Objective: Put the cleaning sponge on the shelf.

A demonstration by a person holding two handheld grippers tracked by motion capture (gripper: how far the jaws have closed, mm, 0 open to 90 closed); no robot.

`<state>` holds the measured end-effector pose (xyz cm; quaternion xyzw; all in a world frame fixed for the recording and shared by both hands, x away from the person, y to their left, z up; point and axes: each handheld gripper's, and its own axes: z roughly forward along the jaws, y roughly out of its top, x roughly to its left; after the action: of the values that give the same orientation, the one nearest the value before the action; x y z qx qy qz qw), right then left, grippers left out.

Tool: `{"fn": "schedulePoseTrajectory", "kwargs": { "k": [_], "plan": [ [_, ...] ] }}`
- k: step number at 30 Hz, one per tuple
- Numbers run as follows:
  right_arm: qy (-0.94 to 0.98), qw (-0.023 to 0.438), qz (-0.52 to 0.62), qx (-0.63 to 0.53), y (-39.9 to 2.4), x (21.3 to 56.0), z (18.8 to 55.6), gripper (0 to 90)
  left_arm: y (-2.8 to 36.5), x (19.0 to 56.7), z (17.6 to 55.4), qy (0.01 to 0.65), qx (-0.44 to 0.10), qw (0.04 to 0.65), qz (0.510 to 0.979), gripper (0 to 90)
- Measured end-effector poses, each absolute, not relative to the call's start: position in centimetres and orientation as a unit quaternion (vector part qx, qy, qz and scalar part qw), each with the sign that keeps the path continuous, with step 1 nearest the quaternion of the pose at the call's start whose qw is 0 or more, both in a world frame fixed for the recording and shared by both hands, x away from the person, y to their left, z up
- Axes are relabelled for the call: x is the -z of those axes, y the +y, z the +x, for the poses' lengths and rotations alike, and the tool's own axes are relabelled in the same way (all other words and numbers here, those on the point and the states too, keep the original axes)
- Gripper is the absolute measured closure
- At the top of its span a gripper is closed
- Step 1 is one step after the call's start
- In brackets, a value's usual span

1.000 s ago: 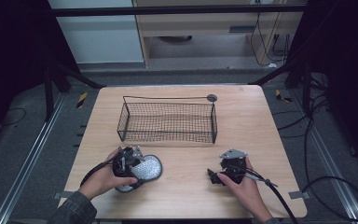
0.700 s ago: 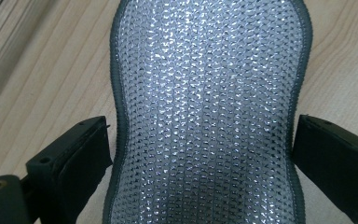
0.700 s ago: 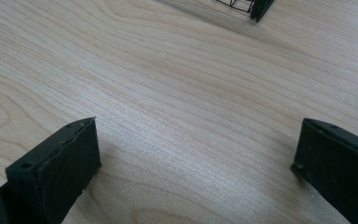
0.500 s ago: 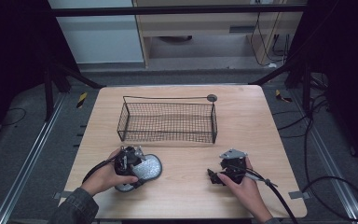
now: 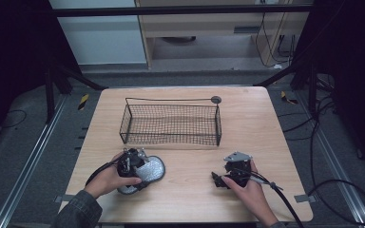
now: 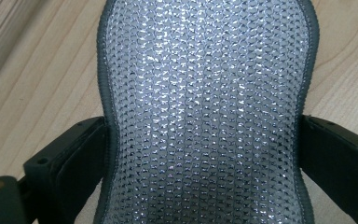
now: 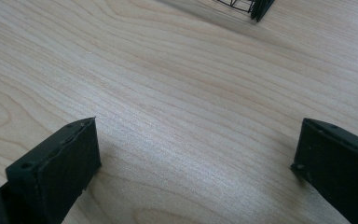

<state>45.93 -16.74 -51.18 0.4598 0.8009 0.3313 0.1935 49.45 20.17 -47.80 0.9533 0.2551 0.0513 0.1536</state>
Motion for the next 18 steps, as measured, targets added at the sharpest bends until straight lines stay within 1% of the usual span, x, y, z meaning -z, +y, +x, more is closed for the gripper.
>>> {"fn": "schedulePoseTrajectory", "kwargs": {
  "k": [7,18],
  "plan": [
    [0.801,0.193,0.46,-0.331,-16.7,51.2,45.9,0.4,20.4,47.6,49.6,0.258,-0.043,0.16,0.952,4.5],
    [0.801,0.193,0.46,-0.331,-16.7,51.2,45.9,0.4,20.7,46.5,49.4,0.254,-0.057,0.172,0.95,6.0]
  ]
}}
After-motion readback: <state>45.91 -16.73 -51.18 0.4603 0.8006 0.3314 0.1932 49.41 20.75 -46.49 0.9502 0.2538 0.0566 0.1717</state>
